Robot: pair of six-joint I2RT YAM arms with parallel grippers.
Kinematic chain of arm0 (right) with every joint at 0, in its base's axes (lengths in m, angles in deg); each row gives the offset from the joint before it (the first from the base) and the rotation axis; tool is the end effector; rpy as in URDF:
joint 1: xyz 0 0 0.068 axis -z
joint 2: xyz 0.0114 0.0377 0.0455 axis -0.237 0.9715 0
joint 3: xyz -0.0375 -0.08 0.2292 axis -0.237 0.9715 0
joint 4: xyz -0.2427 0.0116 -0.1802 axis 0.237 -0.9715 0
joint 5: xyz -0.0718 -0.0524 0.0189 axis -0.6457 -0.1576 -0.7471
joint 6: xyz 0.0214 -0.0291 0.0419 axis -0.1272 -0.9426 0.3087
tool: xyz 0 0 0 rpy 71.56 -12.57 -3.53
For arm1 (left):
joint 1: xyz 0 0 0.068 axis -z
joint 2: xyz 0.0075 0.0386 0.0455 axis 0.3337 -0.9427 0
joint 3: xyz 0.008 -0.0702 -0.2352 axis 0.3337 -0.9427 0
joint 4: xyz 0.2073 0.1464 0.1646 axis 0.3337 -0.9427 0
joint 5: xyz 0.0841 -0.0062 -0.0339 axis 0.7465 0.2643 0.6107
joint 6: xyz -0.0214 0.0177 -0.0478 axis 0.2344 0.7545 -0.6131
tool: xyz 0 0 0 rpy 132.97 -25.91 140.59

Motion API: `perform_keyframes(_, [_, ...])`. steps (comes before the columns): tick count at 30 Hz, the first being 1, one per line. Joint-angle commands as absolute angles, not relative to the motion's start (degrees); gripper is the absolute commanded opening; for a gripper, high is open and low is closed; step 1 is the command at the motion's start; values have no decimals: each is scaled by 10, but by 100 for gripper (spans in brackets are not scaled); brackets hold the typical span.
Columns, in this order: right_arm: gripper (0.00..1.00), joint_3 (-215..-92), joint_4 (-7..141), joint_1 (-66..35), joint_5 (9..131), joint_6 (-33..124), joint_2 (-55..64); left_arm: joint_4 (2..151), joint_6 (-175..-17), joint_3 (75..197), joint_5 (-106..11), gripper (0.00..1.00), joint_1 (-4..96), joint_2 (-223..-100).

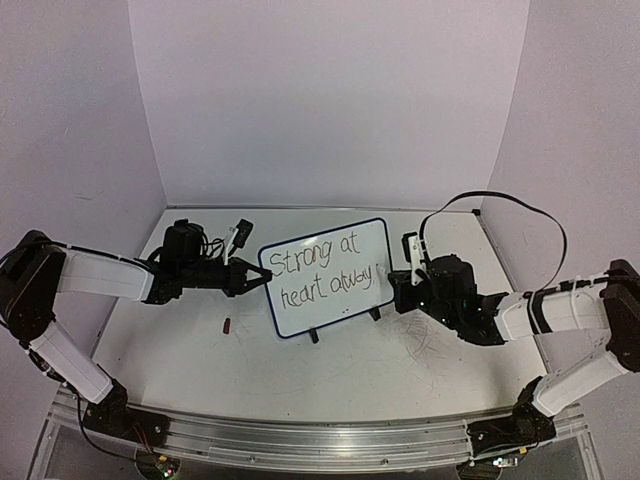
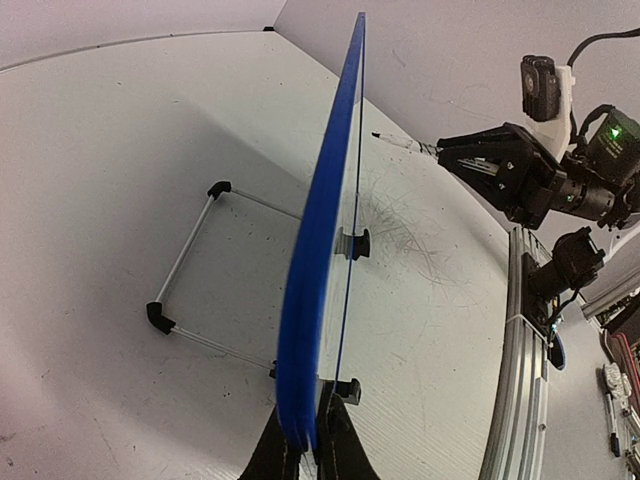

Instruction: Write a sentence on the whiteboard

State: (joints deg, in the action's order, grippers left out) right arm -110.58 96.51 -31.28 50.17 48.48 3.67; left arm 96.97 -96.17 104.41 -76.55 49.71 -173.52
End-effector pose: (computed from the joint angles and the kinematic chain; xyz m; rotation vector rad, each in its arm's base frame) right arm 0.2353 0.2240 0.1405 -0.4329 1.8576 0.4548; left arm 0.2863 -0.1932 0.1363 0.7580 1.9378 -1.1107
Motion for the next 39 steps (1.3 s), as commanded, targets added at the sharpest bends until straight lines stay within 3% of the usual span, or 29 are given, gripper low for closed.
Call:
perform_keyframes(1, [0,-1110,1008,-314,509,474,54,933,-929,1047,-695,0,489,-1734])
perform_keyframes(39, [0,-1120,975,-335,480,495,87,932,-926,1050,-696,0,490,-1734])
